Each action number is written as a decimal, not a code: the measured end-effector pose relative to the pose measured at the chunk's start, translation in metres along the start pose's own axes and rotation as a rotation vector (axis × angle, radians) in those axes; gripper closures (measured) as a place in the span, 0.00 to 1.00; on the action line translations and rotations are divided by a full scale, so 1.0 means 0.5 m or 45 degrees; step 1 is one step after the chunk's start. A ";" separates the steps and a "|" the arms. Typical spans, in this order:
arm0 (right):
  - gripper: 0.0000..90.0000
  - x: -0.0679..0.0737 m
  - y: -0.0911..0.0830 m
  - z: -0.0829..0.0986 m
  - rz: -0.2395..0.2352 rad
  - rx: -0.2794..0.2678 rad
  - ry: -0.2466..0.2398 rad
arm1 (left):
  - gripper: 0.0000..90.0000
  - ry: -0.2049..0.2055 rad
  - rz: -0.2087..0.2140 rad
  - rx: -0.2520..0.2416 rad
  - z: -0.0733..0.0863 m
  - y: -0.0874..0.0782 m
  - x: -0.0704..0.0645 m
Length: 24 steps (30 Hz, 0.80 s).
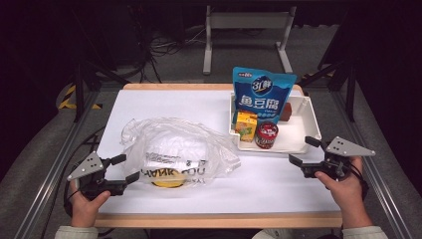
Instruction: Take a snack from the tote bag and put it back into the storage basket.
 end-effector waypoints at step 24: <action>0.09 0.002 0.001 0.113 0.041 0.009 0.087 | 0.21 0.011 0.033 -0.019 0.006 0.003 0.002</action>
Point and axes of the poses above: each handheld gripper's, and its own axes: y roughly forward along the jaws, z roughly out of its underside, x roughly to its left, the point moved 4 cm from there along y, roughly forward along the jaws, and after that the axes turned 3 degrees about -x, right-handed, at the moved point
